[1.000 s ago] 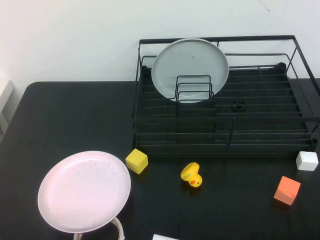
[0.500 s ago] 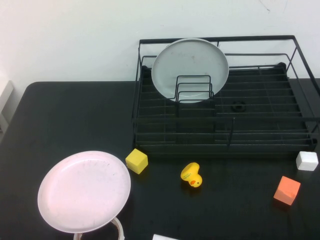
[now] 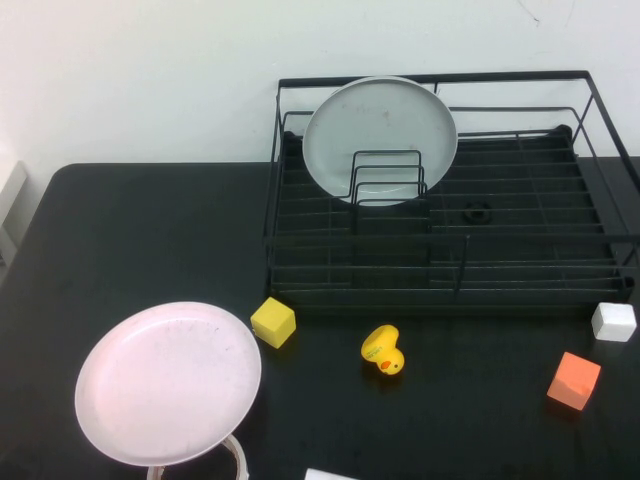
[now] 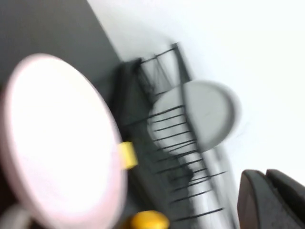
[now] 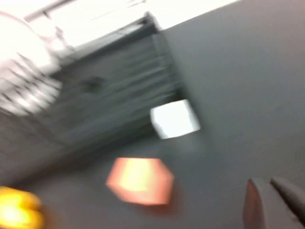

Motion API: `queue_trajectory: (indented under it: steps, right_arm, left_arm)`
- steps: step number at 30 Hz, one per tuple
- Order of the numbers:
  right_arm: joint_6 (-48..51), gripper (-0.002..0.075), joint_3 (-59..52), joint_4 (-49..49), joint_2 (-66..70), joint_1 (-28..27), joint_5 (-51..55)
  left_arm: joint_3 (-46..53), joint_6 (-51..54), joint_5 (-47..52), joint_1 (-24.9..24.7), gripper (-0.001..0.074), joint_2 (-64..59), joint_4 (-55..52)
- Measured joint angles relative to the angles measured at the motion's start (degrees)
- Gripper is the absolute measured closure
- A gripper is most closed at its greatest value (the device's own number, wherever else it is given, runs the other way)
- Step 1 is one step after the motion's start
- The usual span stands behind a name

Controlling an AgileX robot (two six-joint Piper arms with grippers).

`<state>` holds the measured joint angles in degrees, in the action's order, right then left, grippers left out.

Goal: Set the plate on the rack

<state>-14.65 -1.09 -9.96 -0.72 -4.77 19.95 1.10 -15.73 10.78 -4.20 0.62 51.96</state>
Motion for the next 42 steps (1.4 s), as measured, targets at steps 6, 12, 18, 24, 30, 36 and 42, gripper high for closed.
queue_trajectory:
  steps: [6, 12, 18, 24, 30, 36, 42]
  right_arm:
    - [-2.2, 0.0715, -0.5, -23.7, 0.0, 0.0, -1.5]
    - [-2.1, 0.0715, -0.5, -26.0, 0.0, 0.0, -4.1]
    - [-2.1, 0.0715, -0.5, -27.3, 0.0, 0.0, -3.9]
    - [2.8, 0.0715, -0.5, -27.3, 0.0, 0.0, 0.2]
    - [4.4, 0.0715, -0.5, -27.3, 0.0, 0.0, 1.1]
    - [5.5, 0.0715, -0.5, -27.4, 0.0, 0.0, 1.5]
    - [9.1, 0.0715, -0.5, -29.0, 0.0, 0.0, 1.5]
  left_arm:
    - [0.0, 0.9, -5.5, 0.0, 0.0738, 0.0, 8.6]
    - [0.0, 1.8, -12.9, 0.0, 0.0738, 0.0, 14.7]
    - [-3.8, 12.4, -10.0, 0.0, 0.0738, 0.0, 3.4]
    - [-23.4, 28.2, 15.6, 0.0, 0.0738, -8.5, -20.9]
    - [-44.2, 31.1, 43.0, 0.0, 0.0738, -29.0, -36.9]
    - [-55.4, 43.6, 57.1, -2.8, 0.0738, -46.1, -38.6]
    - [-56.7, 47.4, 58.7, -12.7, 0.0738, -57.7, -39.5]
